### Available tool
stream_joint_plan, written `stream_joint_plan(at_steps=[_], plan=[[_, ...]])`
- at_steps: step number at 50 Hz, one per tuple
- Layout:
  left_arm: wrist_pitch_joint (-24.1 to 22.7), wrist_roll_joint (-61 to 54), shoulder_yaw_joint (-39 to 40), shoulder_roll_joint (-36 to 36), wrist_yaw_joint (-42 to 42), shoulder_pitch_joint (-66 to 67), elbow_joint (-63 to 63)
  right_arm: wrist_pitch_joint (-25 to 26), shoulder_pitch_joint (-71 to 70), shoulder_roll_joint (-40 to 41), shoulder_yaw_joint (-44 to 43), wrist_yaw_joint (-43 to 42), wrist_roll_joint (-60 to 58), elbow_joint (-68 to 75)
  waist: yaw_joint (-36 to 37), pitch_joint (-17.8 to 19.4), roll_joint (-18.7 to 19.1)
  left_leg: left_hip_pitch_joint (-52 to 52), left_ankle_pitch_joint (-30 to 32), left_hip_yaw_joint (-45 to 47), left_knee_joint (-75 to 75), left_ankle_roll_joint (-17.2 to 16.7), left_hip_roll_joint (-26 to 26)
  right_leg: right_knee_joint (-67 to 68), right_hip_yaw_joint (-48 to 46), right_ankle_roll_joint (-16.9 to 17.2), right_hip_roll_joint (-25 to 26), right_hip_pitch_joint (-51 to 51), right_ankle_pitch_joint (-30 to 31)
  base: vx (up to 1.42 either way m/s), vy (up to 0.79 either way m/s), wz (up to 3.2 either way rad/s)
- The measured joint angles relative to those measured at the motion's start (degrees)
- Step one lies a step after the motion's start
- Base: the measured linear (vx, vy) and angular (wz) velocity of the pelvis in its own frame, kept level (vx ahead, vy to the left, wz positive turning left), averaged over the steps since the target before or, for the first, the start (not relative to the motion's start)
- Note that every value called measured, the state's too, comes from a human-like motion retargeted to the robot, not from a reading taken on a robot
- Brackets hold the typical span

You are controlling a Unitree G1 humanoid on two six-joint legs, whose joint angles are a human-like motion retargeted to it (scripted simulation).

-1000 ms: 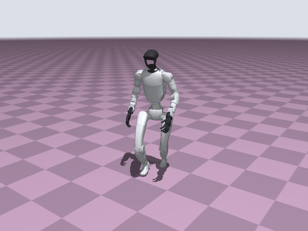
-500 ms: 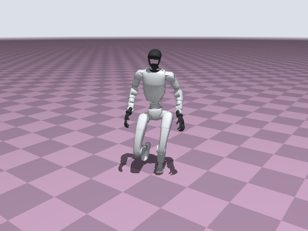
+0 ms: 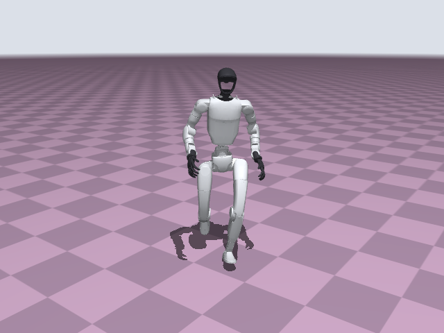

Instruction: Run

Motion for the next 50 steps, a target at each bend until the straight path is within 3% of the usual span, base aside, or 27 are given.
stream_joint_plan(at_steps=[2, 5, 8, 11, 13, 15, 18, 22, 24, 25, 27, 30, 32, 34, 36, 38, 40, 42, 45, 47, 50], plan=[[-0.2, 0.4, 0.0, 0.2, 0.6, 1.2, -0.3, -0.4, 1.7, 0.9, 0.4, -0.2, -0.3, -0.7, -1.5, -1.0, -0.2, 1.0, -2.9, -0.6, 6.3, 4.0, -1.2, 12.3, -0.8, -2.3, -3.8, -2.0, 0.3, 1.76, 0.08, 0.53], [0.3, 1.8, 1.1, 1.4, 3.4, -2.6, 1.5, -0.2, 3.1, 2.9, 0.9, -2.6, -2.0, 1.3, -5.8, 0.9, -1.5, 5.5, -14.9, -1.3, 18.8, 10.1, -3.1, 31.3, 0.9, -7.2, -9.0, -12.3, -5.6, 1.72, 0.05, 0.53], [0.7, 1.5, 1.3, -0.8, 7.1, -12.5, 5.7, -0.6, 3.8, 5.8, 0.8, -5.0, -3.0, 6.8, -10.5, 1.3, 0.4, 16.1, -19.2, -4.7, 15.6, 9.5, -4.6, 30.8, 1.7, -9.3, -6.6, -26.5, -12.0, 1.72, 0.06, 0.76], [-1.2, -0.1, 1.0, -2.7, 6.9, -16.8, 0.8, -0.5, 8.5, 5.6, -0.4, -4.4, -0.9, 8.7, -14.6, 0.9, 3.8, 29.1, -9.5, -9.5, 7.6, 2.8, -3.5, 10.8, -1.0, -7.4, -1.9, -32.0, -11.6, 1.74, -0.04, 0.96], [-3.3, -0.9, 0.1, -2.9, 6.0, -17.3, -5.0, 0.0, 12.4, 5.2, -0.6, -4.5, 0.7, 8.0, -15.8, -0.1, 6.3, 34.4, 0.8, -10.9, 6.7, -2.8, 0.0, -8.6, -2.2, -3.8, 2.9, -31.7, -7.6, 1.70, -0.10, 0.78], [-5.3, -1.3, -1.5, -2.2, 4.5, -17.5, -10.8, 0.2, 15.8, 4.3, -0.6, -4.9, 1.7, 5.9, -14.9, -1.4, 9.0, 35.4, 8.6, -10.7, 12.1, -6.2, 5.0, -26.3, -2.8, -0.7, 8.0, -29.0, -2.6, 1.63, -0.09, 0.64], [-6.1, -0.9, -3.1, -0.6, 2.4, -17.6, -17.1, -0.3, 17.1, 1.5, 0.2, -4.9, 1.6, 2.4, -12.2, -2.1, 9.6, 31.8, 7.6, -8.2, 30.0, -3.5, 11.7, -25.9, -2.5, -2.8, 10.5, -26.3, -4.2, 1.58, -0.10, 0.78], [-3.4, 3.3, -3.1, 1.1, 1.7, -15.1, -16.5, -0.3, 9.1, -3.5, 3.1, -6.4, -4.3, 0.4, -7.1, 0.2, 8.7, 19.4, -4.7, -7.8, 52.4, 3.9, 18.2, -6.3, -1.6, -11.1, 11.6, -22.5, -21.4, 1.51, -0.11, 0.81], [-1.8, 5.0, -2.8, 1.3, 1.3, -12.7, -13.0, -0.4, 2.2, -3.8, 3.9, -7.6, -6.7, -0.2, -4.7, 0.6, 6.6, 10.1, -7.9, -6.6, 52.5, 6.8, 16.7, -4.7, -0.7, -11.2, 10.2, -18.2, -24.7, 1.43, -0.07, 0.81], [-1.4, 5.5, -2.8, 1.6, 0.6, -10.8, -11.3, -0.7, -0.3, -3.2, 3.9, -7.9, -6.9, -1.0, -3.4, 0.1, 5.2, 6.0, -8.0, -5.5, 49.8, 7.8, 15.2, -6.1, 0.1, -10.1, 9.4, -15.5, -23.9, 1.41, -0.03, 0.66], [-1.7, 5.8, -2.3, 2.9, -1.2, -5.1, -9.6, -1.4, -1.1, -1.6, 2.8, -7.4, -5.4, -4.3, -0.5, -1.7, 2.1, 2.9, -5.5, -2.2, 36.6, 7.6, 11.6, -11.1, 1.3, -5.8, 7.1, -9.0, -15.1, 1.39, 0.00, 0.45], [-2.1, 6.4, -0.5, 4.0, -3.4, 3.6, -8.7, -3.0, 0.8, 0.1, 1.7, -5.1, -3.8, -9.0, 2.1, -4.3, -1.2, 4.9, 0.9, 1.5, 10.4, 3.7, 4.7, -13.4, 1.5, 1.1, 2.8, -2.2, 0.9, 1.30, 0.04, 0.41], [-1.9, 6.1, 0.9, 4.6, -4.6, 7.4, -9.4, -3.6, 1.9, 0.4, 1.4, -2.8, -2.7, -12.1, 2.0, -5.2, -2.1, 7.4, 3.4, 1.6, 0.0, 2.8, 0.8, -7.1, 0.2, 2.2, -0.6, -1.5, 6.2, 1.18, 0.03, 0.55], [-2.0, 7.2, 1.3, 5.4, -4.7, 9.2, -10.2, -4.1, 3.0, 0.7, 1.5, -2.1, -2.9, -13.8, 1.5, -5.7, -2.1, 7.9, 1.0, 1.0, 2.8, 5.6, -0.6, 3.3, -1.0, 0.8, -3.8, -2.6, 5.8, 1.12, 0.00, 0.42], [-2.1, 10.1, 1.9, 6.9, -3.8, 8.3, -10.9, -3.7, 3.8, 1.0, 1.5, -2.9, -4.5, -13.5, 0.2, -4.8, -2.7, 8.3, -5.4, 0.2, 11.3, 9.2, -1.3, 15.6, -1.4, -2.1, -7.8, -6.0, 1.7, 1.05, -0.06, 0.39], [-1.4, 13.4, 2.5, 7.7, -1.8, 4.1, -10.0, -2.4, 4.3, 2.4, 1.7, -4.4, -7.2, -9.9, -1.6, -3.0, -3.2, 9.6, -11.7, -1.1, 18.4, 10.1, -0.9, 24.7, -1.3, -5.5, -9.8, -11.9, -4.2, 0.97, -0.09, 0.30], [0.0, 14.7, 2.1, 5.7, 0.1, -3.2, -7.3, -1.5, 4.6, 4.1, 2.4, -5.5, -9.3, -3.5, -3.8, -2.5, -2.4, 12.8, -14.0, -2.5, 17.9, 10.1, -1.0, 25.7, -1.6, -7.8, -9.6, -19.0, -9.5, 0.92, 0.00, 0.20], [0.3, 13.1, 1.5, 2.5, 0.4, -9.2, -6.6, -1.7, 6.3, 4.2, 2.3, -4.9, -9.1, 2.1, -6.4, -3.4, -0.2, 18.2, -10.0, -4.3, 11.6, 8.7, -2.1, 17.1, -2.5, -7.0, -7.4, -23.6, -10.9, 0.86, 0.03, 0.38], [-1.7, 9.5, 1.2, 0.2, -1.1, -12.3, -11.6, -1.4, 12.0, 3.7, 1.8, -4.1, -6.7, 5.3, -10.1, -5.5, 3.2, 25.8, 2.7, -4.7, 3.8, 0.9, 1.4, -2.9, -3.2, -3.3, -1.3, -25.0, -6.9, 0.73, -0.09, 0.69], [-3.5, 7.3, 0.4, 0.2, -2.6, -12.7, -16.2, -1.2, 16.1, 3.5, 1.0, -3.8, -5.1, 5.0, -11.0, -6.6, 5.3, 27.2, 9.3, -4.4, 5.6, -2.4, 5.1, -15.5, -1.5, -0.5, 4.0, -23.5, -2.9, 0.57, -0.12, 0.79], [-5.3, 6.6, -1.1, 1.4, -3.8, -14.0, -21.8, -1.1, 19.9, 2.1, 0.3, -3.7, -4.1, 2.7, -11.3, -7.3, 6.8, 26.1, 10.2, -2.3, 18.8, -0.8, 11.6, -21.6, 1.2, 0.3, 8.6, -21.4, -2.3, 0.42, -0.12, 0.83]])
